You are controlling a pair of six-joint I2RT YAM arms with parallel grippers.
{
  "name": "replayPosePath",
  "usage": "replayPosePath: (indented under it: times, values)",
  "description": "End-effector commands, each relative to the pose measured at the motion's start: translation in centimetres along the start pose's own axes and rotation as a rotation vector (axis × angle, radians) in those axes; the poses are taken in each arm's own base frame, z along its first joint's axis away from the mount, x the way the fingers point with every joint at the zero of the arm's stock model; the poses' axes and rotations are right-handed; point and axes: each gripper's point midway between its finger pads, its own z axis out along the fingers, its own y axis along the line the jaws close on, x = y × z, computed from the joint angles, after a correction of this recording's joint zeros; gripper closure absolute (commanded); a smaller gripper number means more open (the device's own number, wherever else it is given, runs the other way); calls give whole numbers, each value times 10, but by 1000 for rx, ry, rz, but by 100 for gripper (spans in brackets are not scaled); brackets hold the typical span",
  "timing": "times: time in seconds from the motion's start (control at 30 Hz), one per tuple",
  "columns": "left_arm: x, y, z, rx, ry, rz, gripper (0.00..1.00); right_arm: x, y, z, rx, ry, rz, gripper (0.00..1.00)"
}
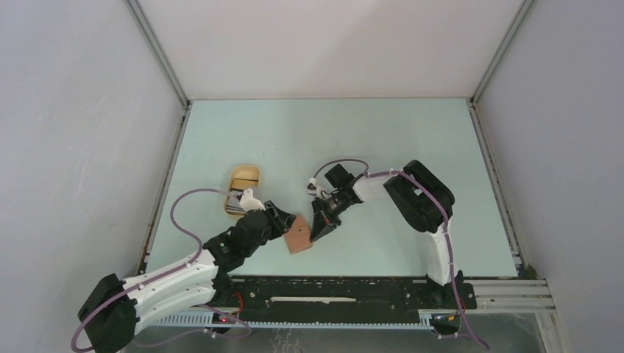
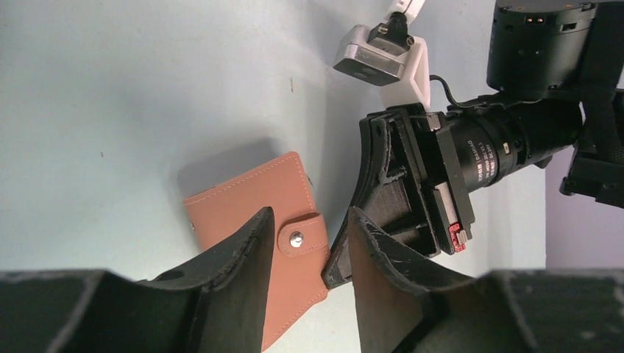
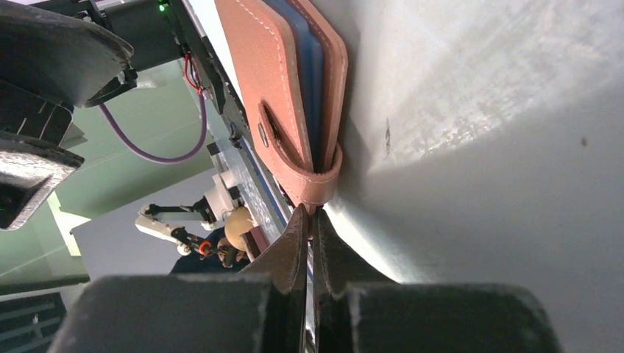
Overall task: Put the credit cards into the card holder
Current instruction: Open the card holder at the center of the board.
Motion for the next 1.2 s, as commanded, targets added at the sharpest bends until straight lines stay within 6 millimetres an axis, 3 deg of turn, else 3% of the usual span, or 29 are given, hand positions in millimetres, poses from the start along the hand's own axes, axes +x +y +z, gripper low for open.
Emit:
replayPosePath:
  times: [0.0,0.13,0.27,0.57,0.7,0.83,1.0,1.17]
  values:
    - [4,-4,-2,61,0,16,52,-16,13,-18,-37,-47,-80,100]
    - [3,-16,-6,141,-5,37,46,-17,30,-47,-67,-82,-209,100]
    - [-6,-36,-14,250,-39,94,33,1,44,-81,-80,-71,-398,100]
    - [-31,-103,-46,627,-200,304,1,38,42,-154,53,-103,-639,100]
    - [-20,-128,-57,789,-193,413,0,48,41,-174,123,-112,-736,100]
    - [-6,-149,-63,935,-156,467,0,50,53,-190,174,-167,-824,100]
    - [9,-154,-48,978,-34,453,0,55,65,-198,141,-203,-860,100]
    - [9,-153,-44,1046,-12,355,0,61,73,-198,111,-205,-899,100]
